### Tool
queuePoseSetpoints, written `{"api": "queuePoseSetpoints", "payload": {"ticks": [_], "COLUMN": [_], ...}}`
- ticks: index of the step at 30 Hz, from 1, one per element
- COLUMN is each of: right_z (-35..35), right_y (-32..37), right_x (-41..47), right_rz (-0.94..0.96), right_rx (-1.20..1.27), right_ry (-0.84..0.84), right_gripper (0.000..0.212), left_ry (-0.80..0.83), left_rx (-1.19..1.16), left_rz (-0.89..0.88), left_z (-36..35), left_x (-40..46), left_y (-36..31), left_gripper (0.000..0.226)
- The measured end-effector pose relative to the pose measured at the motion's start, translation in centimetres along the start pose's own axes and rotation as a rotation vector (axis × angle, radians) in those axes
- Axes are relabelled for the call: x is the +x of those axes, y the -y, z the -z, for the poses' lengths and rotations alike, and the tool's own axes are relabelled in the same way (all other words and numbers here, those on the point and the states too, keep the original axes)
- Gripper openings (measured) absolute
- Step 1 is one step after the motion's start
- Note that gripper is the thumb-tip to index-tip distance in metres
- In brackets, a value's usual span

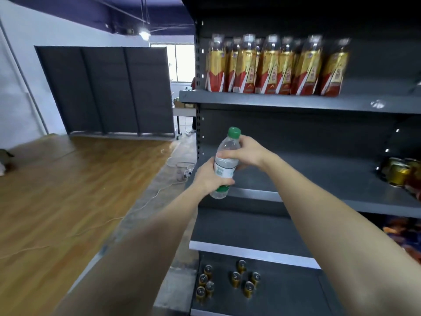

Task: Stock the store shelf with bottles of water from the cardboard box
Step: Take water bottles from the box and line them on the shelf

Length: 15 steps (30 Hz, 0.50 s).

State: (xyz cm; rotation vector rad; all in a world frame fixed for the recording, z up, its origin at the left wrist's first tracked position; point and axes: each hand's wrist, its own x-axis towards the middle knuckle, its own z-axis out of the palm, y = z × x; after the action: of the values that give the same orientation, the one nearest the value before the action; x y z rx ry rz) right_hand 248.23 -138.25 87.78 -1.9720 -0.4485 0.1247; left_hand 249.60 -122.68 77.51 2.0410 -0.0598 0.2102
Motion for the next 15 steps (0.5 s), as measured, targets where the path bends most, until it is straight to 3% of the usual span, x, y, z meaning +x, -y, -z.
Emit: {"api": "queuePoseSetpoints", "payload": {"ticks": [5, 15], "right_z": [2.2, 0.2], "right_y": [-3.1, -10.7], "right_x": [0.8, 5.8], "right_rz": [-0.082, -0.192], "right_rx": [0.040, -0.164], "right_ry": [-0.021, -0.036], "right_gripper": [0.049, 0.033], "left_ry": [-0.060, -0.167], "left_rx": [0.012, -0.076], "left_rz": [-0.003, 0.074], "left_z": [0.3, 1.2], "left_x": [1.5, 5.9], "left_y": [-0.9, 0.1], "left_gripper": [0.072, 0.082]}}
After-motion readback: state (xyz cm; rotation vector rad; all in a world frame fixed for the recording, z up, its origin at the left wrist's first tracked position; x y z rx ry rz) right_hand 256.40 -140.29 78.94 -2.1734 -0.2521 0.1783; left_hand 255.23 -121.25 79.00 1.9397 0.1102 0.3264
